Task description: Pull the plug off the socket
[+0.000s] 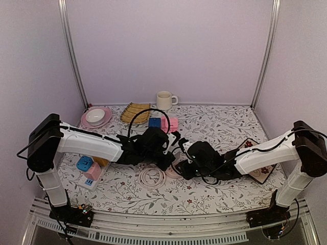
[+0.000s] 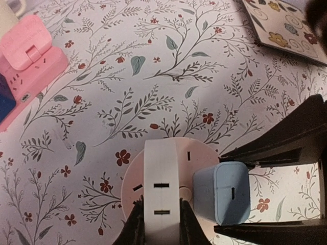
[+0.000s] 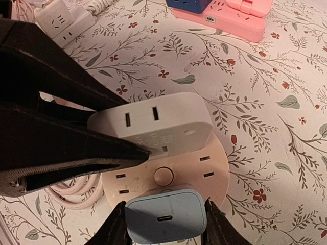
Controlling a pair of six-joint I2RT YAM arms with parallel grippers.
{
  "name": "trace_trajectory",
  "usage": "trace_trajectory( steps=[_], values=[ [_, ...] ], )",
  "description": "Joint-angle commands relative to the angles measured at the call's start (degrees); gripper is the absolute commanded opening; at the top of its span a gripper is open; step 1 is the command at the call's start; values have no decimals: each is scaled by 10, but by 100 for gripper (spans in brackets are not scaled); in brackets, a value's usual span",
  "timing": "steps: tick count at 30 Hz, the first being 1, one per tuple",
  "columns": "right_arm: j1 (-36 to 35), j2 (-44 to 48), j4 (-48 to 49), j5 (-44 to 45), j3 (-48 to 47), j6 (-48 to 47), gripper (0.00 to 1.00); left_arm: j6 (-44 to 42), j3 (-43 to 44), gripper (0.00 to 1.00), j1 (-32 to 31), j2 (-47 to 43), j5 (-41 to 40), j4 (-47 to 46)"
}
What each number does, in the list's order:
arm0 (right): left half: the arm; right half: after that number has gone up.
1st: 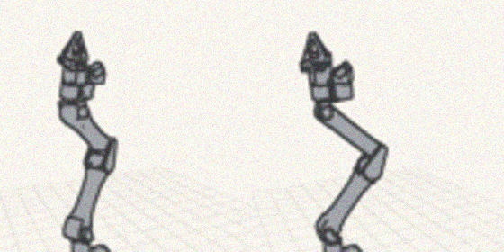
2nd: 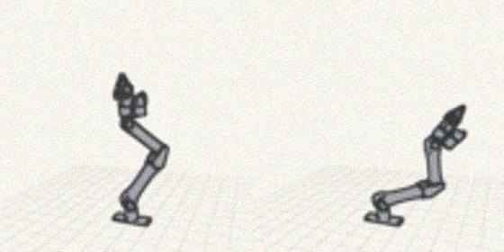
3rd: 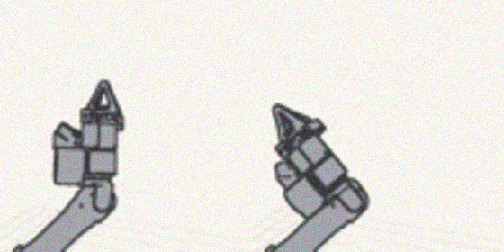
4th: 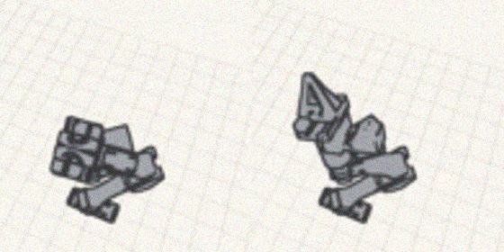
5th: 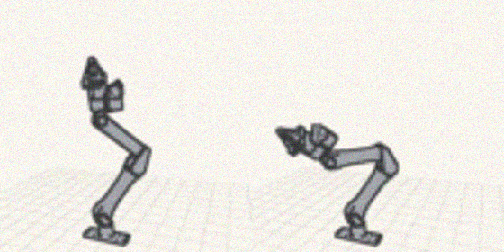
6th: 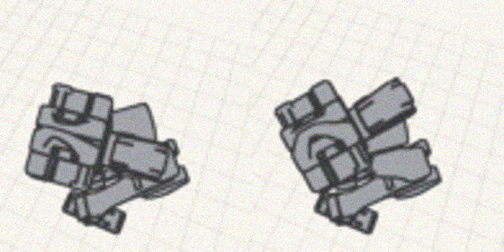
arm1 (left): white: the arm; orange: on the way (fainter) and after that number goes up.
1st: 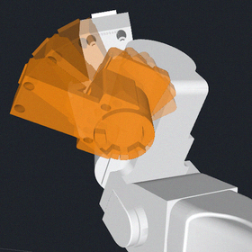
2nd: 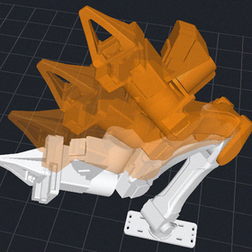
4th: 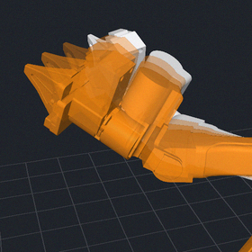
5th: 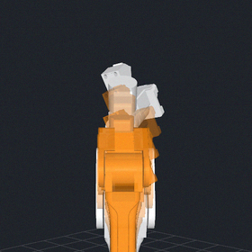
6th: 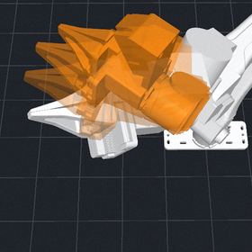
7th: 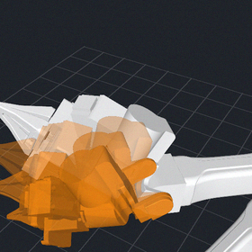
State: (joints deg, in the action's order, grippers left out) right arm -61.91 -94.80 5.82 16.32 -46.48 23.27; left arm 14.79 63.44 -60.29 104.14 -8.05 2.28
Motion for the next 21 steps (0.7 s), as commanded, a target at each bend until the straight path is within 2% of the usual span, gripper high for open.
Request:
trace_trajectory(
  steps=[1, 6, 10, 15, 21],
  values=[
    [0, -13, -91, 56, -7, 10, 20, -5, 10, 0, -42, -27, 40, -66],
    [-1, -8, -117, 65, -18, 12, 20, -26, 22, 0, -73, -15, -27, -51],
    [-1, -10, -139, 70, -24, 15, 20, -20, 7, 0, -71, -40, -23, -68],
    [0, -6, -151, 70, -29, 22, 20, -2, -10, 0, -49, -60, 33, -93],
    [0, 8, -151, 76, -26, 22, 20, 17, -10, 0, -39, -53, -27, -66]
  ],
)
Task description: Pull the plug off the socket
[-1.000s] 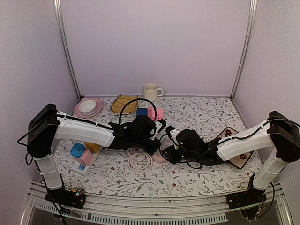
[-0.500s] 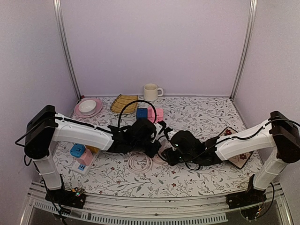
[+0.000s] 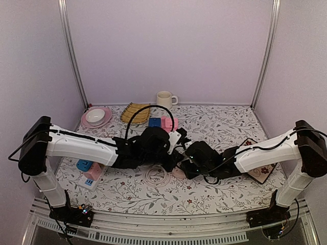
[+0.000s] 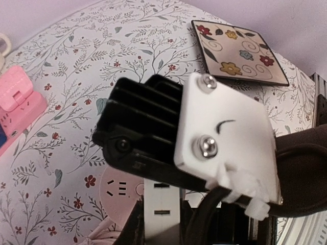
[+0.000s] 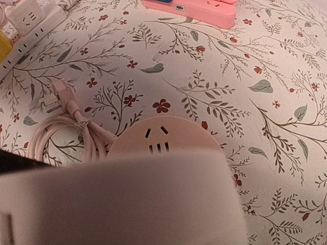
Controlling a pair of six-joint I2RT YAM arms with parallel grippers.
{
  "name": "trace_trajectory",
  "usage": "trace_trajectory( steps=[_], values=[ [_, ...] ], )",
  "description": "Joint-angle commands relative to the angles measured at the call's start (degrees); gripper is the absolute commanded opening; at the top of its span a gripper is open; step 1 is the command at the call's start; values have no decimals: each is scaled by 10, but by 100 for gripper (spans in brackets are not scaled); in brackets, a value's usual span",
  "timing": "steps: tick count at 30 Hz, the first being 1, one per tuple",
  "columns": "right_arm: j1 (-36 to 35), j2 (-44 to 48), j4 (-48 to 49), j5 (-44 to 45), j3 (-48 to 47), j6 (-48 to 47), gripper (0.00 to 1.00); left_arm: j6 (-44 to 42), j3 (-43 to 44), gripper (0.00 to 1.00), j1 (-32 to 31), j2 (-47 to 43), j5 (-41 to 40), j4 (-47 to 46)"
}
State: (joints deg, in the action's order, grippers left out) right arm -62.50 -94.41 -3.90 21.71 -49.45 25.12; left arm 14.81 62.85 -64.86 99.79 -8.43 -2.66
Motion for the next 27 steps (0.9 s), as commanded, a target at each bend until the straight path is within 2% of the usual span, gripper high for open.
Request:
trace_trajectory(
  steps=[1, 10, 14, 18, 27],
  values=[
    [5, 6, -54, 23, 4, 4, 20, 26, -7, 0, 13, -11, -32, -12],
    [6, 32, -46, 23, 27, 12, 20, 116, -72, 0, 96, -51, -55, 0],
    [8, 47, -46, 30, 41, 11, 21, 136, -90, 0, 150, -54, -19, -8],
    [12, 72, -46, 22, 58, 8, 21, 135, -73, 0, 186, -20, 33, -15],
    [13, 110, -47, 13, 87, 12, 22, 134, -9, 5, 192, 64, 70, -5]
  ],
)
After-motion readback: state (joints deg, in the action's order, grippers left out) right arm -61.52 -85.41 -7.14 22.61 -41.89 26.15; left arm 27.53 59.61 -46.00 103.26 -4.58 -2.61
